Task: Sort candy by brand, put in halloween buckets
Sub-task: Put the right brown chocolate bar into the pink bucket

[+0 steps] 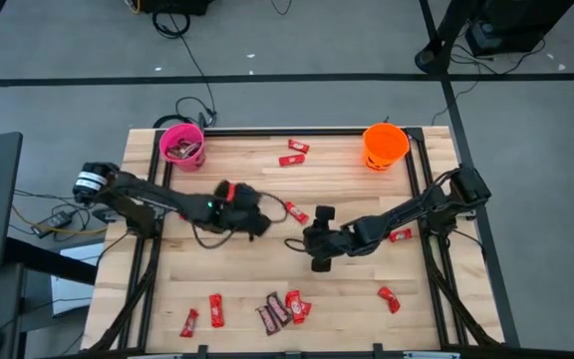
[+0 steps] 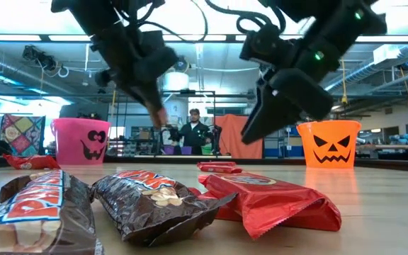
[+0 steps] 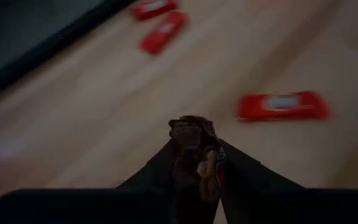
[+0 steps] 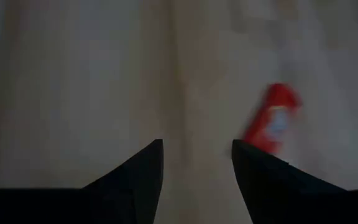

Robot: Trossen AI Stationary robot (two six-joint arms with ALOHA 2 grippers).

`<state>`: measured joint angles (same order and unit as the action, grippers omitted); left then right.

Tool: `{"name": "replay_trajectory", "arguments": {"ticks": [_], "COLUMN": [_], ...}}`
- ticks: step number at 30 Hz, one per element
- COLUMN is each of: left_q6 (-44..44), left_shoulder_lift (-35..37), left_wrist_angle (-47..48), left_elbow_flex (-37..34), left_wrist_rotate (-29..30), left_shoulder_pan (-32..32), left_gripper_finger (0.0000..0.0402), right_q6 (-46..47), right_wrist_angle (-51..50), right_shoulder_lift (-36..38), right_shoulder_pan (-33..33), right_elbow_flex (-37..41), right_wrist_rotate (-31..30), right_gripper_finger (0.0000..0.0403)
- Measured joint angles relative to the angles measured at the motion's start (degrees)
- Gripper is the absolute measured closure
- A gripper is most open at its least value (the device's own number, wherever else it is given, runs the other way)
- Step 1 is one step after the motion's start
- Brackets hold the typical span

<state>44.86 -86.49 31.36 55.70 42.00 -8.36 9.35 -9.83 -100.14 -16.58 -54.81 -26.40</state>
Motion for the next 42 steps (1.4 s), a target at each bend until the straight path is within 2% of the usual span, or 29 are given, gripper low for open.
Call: {"name": "replay_trajectory", "arguments": {"ticks": [5, 11, 17, 26, 31, 35, 42], "left_q6": [0.1, -0.5, -3.6, -10.2, -11.4, -13.5, -15.1], "left_shoulder_lift": [6.8, 15.1, 18.7, 17.8, 15.6, 12.8, 9.9], "left_wrist_angle": [12.3, 20.7, 22.4, 22.3, 21.8, 19.6, 18.9], "left_elbow_flex": [0.0, 0.0, 0.0, 0.0, 0.0, 0.0, 0.0], "left_wrist_rotate": [-0.1, -0.1, 0.0, -7.2, -8.5, -8.3, -8.9], "left_shoulder_pan": [6.4, 16.1, 28.5, 50.0, 55.8, 57.5, 59.5], "left_gripper_finger": [0.0311, 0.0311, 0.0311, 0.0312, 0.0306, 0.0279, 0.0181], "right_q6": [2.1, -0.3, -0.3, -0.5, -1.1, -2.0, -1.9], "right_wrist_angle": [14.3, 25.1, 26.5, 26.8, 26.8, 26.8, 25.5], "right_shoulder_lift": [0.0, 0.0, 0.0, 0.0, 0.0, 0.0, -0.1], "right_shoulder_pan": [0.0, -0.2, -0.3, -1.3, -1.2, -1.2, -1.7], "right_elbow_flex": [4.8, 6.8, 6.9, 6.9, 6.9, 6.9, 6.9], "right_wrist_rotate": [7.2, 8.1, 8.1, 8.3, 8.1, 8.1, 8.4], "right_gripper_finger": [0.0201, 0.0202, 0.0202, 0.0202, 0.0202, 0.0202, 0.0202]}}
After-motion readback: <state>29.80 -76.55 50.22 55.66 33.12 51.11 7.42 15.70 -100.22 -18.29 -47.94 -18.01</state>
